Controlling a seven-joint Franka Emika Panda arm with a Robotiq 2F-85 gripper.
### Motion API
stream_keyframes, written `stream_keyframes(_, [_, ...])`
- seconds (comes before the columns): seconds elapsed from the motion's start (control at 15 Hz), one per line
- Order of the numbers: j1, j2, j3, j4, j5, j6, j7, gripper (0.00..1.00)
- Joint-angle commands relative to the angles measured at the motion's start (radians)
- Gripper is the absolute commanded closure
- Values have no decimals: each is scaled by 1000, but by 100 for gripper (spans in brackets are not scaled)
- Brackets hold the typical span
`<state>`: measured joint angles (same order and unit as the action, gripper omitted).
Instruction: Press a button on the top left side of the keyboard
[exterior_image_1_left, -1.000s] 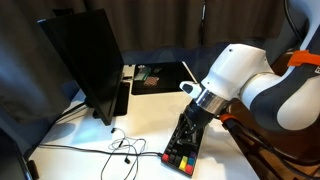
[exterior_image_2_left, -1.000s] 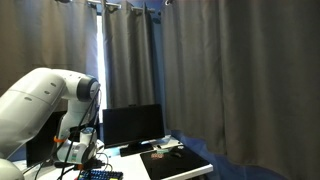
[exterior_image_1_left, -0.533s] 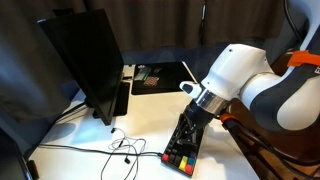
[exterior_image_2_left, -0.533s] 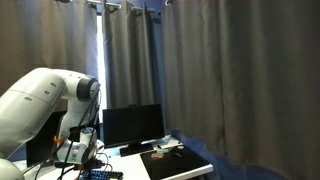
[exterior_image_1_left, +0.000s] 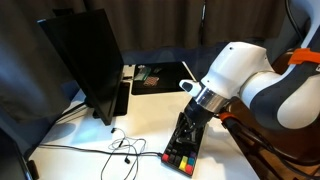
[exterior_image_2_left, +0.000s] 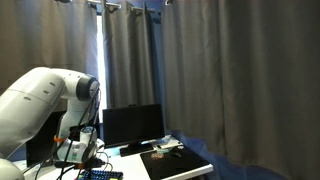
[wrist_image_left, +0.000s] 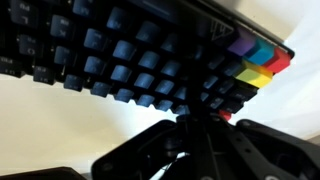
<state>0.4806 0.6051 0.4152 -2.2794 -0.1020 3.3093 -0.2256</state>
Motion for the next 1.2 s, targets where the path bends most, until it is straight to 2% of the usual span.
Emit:
stream_keyframes(0.0, [0,-40,-2,-19,-32,-11,44,100])
stream_keyframes(0.13, [-2,-49,0,-22,-32,-13,45,100])
stream_keyframes(0.2, [5,-57,-6,-25,-27,-16,49,74])
stream_keyframes(0.27, [3,-61,-5,-26,-26,-16,52,73])
stream_keyframes(0.47, [-19,-81,21,-35,-24,-24,66,53])
stream_keyframes(0.67, [3,-131,-1,-47,-12,-49,88,32])
stream_keyframes(0.73, [25,-159,-24,-52,2,-76,104,26])
stream_keyframes(0.93, [33,-221,-40,-52,-3,-163,121,5])
stream_keyframes(1.0, [26,-244,-34,-49,-7,-207,124,1])
stream_keyframes(1.13, [16,-288,-24,-42,-6,-306,134,0])
